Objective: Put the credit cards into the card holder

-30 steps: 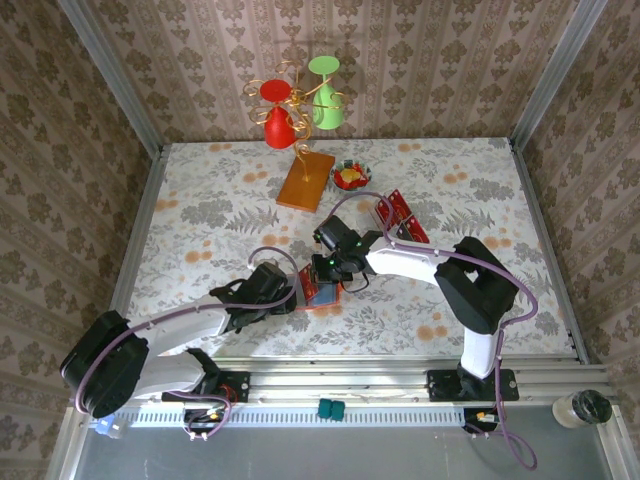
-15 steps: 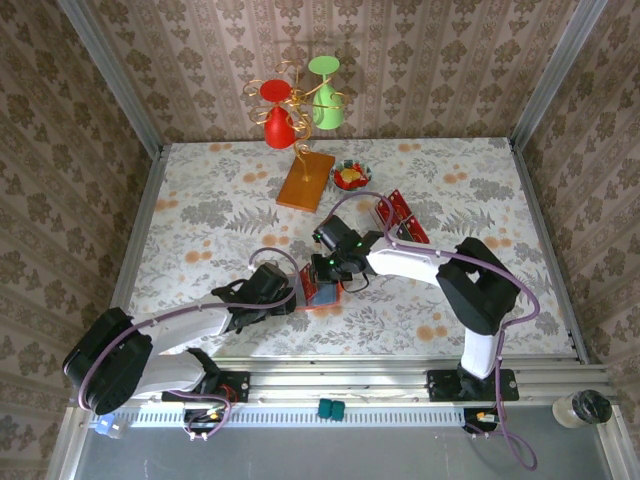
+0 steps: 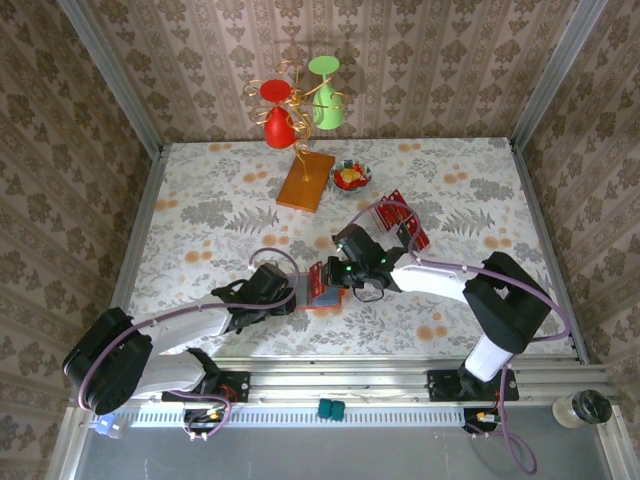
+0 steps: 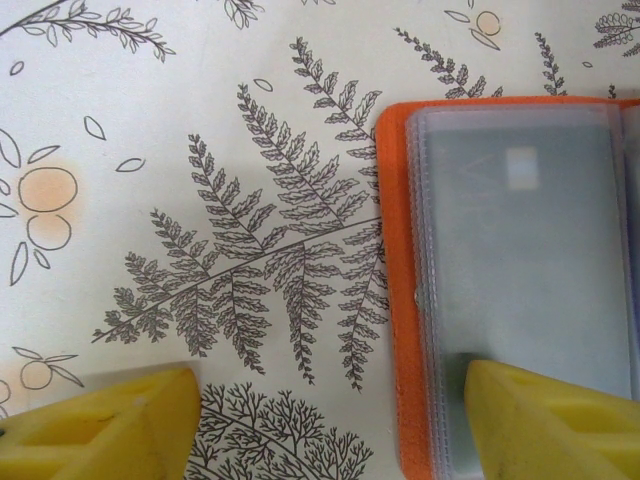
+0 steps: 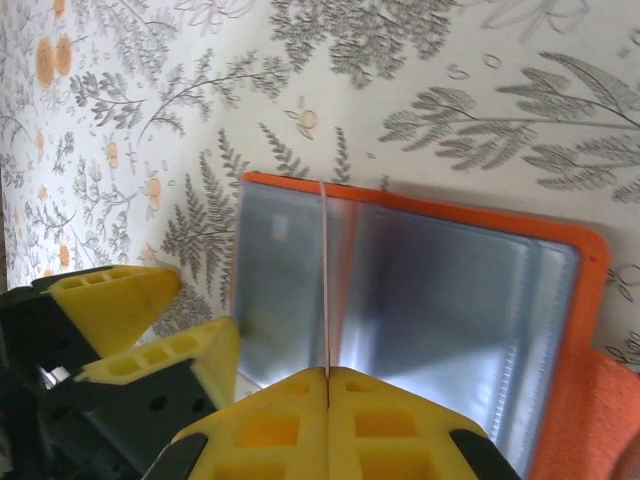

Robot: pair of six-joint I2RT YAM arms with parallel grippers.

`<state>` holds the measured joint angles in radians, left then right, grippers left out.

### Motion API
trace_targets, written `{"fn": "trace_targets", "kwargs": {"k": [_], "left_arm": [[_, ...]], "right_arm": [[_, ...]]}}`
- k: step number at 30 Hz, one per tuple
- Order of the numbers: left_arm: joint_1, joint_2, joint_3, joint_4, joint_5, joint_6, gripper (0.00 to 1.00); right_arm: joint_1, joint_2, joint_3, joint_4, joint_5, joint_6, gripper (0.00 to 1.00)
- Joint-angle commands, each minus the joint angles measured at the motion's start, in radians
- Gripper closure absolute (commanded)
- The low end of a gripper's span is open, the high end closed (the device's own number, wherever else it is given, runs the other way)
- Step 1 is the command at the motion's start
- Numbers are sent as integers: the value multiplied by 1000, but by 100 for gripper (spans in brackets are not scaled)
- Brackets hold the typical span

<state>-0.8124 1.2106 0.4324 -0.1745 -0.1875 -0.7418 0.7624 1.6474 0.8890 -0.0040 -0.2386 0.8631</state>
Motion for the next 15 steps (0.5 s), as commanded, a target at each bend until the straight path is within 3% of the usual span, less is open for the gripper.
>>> {"fn": "trace_targets", "kwargs": {"k": [1,15], "left_arm": [[-9,10,-12,-25,7,-15,28],[-19,16,-6,-41,-6,-15,28]], "right_arm": [[-9,-38,-58,160,39,74,100],[-11,3,-154,394,48,149,100]]}}
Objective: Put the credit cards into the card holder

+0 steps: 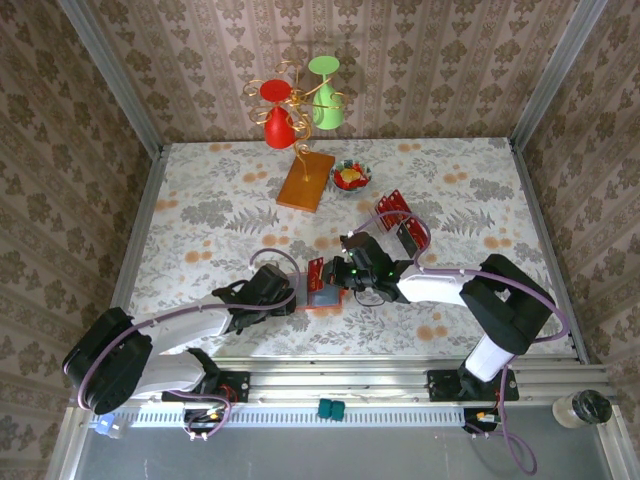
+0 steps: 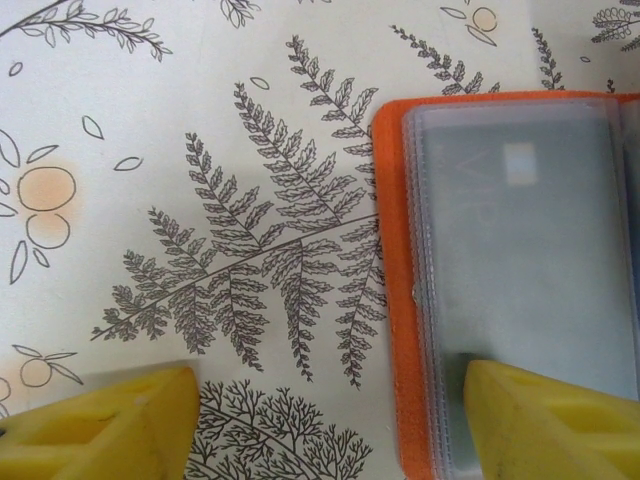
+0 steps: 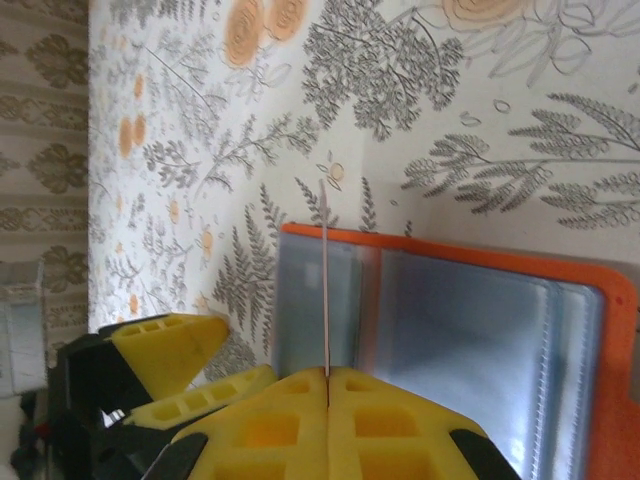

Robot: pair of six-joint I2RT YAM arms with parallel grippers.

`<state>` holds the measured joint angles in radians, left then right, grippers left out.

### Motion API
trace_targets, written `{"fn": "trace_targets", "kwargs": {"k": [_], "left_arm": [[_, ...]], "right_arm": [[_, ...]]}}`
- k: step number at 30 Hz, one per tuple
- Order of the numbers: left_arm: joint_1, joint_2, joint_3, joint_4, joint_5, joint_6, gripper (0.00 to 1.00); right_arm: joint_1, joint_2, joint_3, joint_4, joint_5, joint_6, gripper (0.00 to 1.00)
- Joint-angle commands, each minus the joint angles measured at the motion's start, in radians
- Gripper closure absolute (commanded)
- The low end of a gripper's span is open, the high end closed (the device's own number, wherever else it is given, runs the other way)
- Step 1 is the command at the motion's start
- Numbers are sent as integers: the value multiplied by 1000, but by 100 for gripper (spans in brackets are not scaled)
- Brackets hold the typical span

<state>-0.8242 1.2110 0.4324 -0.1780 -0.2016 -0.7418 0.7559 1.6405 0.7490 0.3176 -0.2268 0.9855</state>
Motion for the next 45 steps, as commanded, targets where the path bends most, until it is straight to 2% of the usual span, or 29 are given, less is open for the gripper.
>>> {"fn": "trace_targets", "kwargs": {"k": [1,22,45], "left_arm": [[-7,16,-7,-38,8,-15,28],[-10,15,-7,-38,8,-18,28],[-11,16,-9,-37,4,-24,28]], "right_arm": [[-4,15,-21,85,38,30,100],[-7,50,-80,183,78,63,100],[-7,97,-103,245,15,85,100]]}}
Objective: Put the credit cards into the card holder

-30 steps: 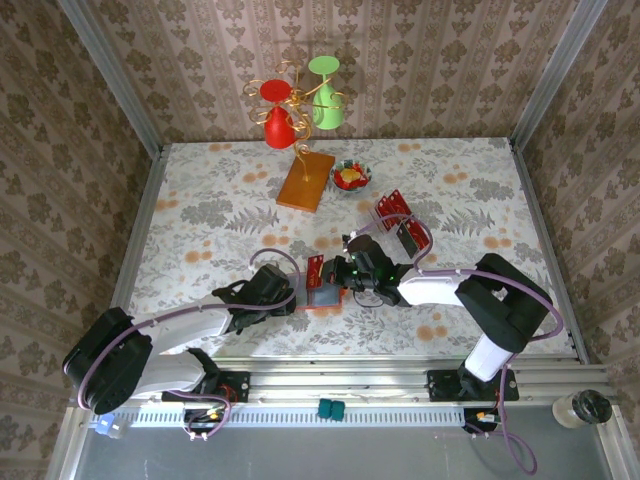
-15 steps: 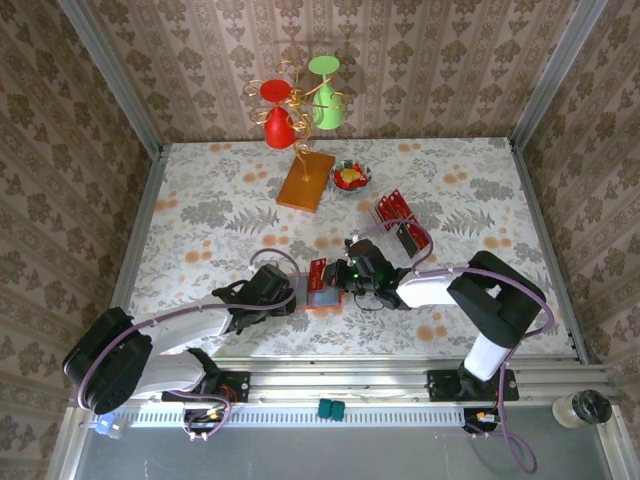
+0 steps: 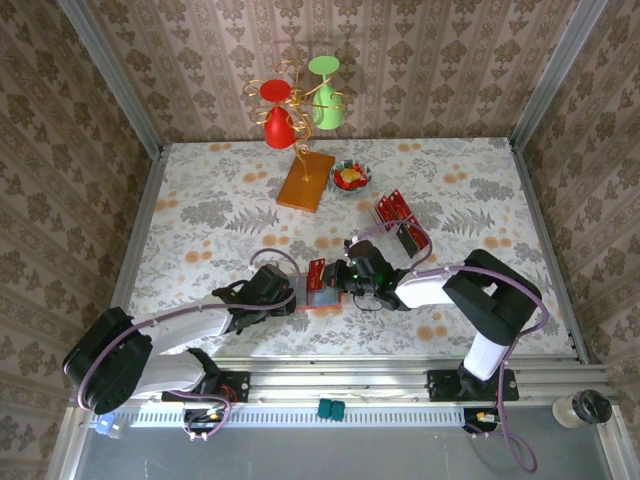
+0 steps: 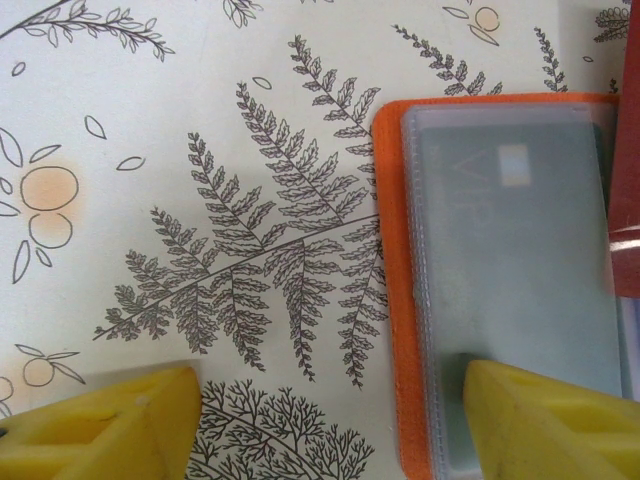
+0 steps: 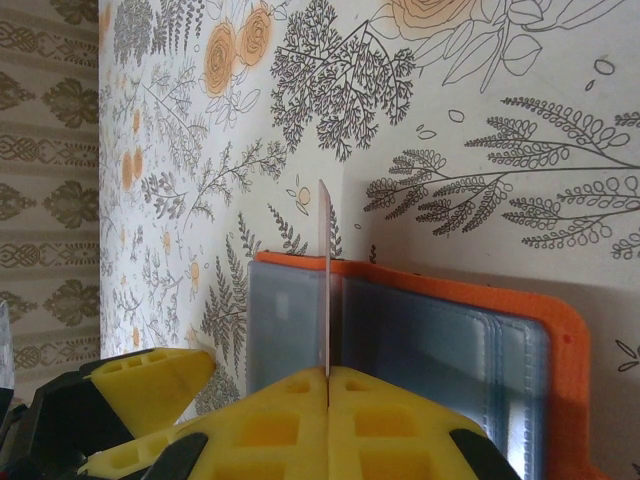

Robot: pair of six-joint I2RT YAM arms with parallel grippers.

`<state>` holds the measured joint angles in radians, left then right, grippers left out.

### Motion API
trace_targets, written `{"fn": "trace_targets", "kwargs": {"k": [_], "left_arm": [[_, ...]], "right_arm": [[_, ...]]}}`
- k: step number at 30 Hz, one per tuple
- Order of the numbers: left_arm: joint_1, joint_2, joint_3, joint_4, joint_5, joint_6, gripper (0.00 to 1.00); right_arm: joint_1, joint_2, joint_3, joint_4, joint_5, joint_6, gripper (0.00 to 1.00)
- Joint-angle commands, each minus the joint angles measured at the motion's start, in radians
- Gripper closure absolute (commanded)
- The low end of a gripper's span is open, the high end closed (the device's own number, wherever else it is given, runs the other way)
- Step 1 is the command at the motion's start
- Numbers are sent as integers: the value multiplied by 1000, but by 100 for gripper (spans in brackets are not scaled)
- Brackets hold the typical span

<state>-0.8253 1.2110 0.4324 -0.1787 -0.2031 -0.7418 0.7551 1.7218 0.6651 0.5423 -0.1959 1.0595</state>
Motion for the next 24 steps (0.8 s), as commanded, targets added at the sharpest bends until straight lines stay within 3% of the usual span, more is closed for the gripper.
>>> {"fn": "trace_targets", "kwargs": {"k": [1,24], "left_arm": [[-9,16,-9,-34,6,-24,28],[-11,18,-12,-33,3,-28,28]], "right_arm": [[-6,18,-22,23,-19,12,100],[24,42,-65,46,-70,31,100]]}}
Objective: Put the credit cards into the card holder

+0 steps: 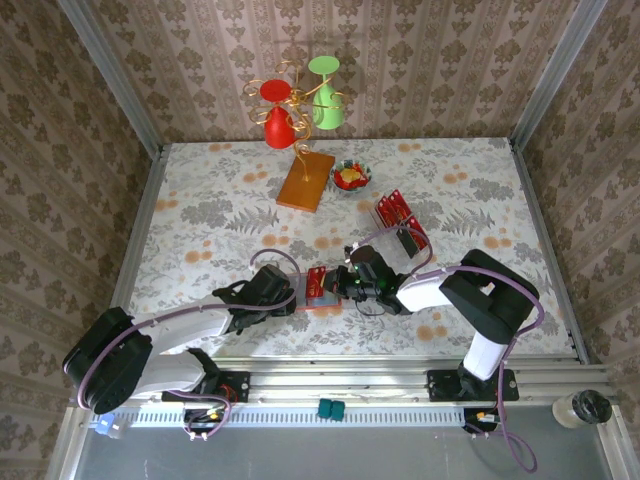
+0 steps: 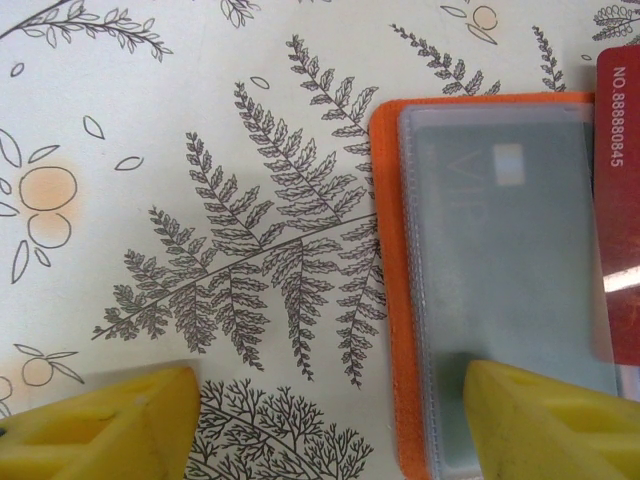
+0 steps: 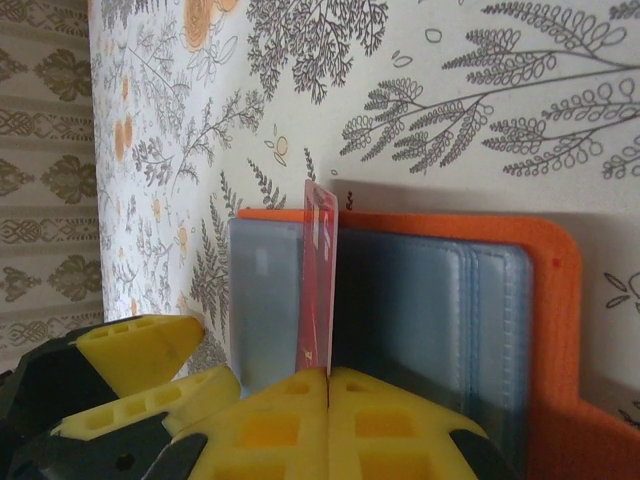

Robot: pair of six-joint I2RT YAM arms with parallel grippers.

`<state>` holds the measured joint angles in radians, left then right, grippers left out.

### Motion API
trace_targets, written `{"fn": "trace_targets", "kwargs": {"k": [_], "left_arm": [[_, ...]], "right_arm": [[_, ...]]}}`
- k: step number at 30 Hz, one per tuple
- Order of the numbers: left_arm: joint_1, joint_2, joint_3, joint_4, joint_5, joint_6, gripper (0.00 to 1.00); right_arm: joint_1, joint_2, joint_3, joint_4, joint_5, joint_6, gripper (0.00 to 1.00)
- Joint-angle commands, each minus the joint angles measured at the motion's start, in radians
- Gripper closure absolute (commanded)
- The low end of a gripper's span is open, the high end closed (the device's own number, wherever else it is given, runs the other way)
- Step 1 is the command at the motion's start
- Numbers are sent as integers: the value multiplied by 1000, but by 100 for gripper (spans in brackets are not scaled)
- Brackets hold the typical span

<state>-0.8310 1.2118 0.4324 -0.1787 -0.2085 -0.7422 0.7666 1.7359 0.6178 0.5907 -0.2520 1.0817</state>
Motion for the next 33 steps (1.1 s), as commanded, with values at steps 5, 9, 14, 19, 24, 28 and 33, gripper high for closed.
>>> {"fn": "trace_targets", "kwargs": {"k": [5,9,14,19,24,28,33], "left_arm": [[-6,15,-14,-34,8,-29,28],[-5,17,-14,-33,6,-31,28],[-6,19,-12,-30,6,-30,28],[-5,21,-14,-30,6,-31,28],[-5,23,-15,-24,8,-31,28],[-5,24,-14,-24,7,-29,28],[-5,25,-18,-21,8,-30,28]], "right_arm": [[24,42,-19,6,-20,15,100],[30,44,-27,8,-18,19,100],[32,29,-42,2,-11,21,100],[31,14,-56,-11,-6,21,100],[34,17,-58,-18,-20,20,100],[34,14,-62,-24,-24,20,100],[34,2,-64,-46,-29,11,100]]}}
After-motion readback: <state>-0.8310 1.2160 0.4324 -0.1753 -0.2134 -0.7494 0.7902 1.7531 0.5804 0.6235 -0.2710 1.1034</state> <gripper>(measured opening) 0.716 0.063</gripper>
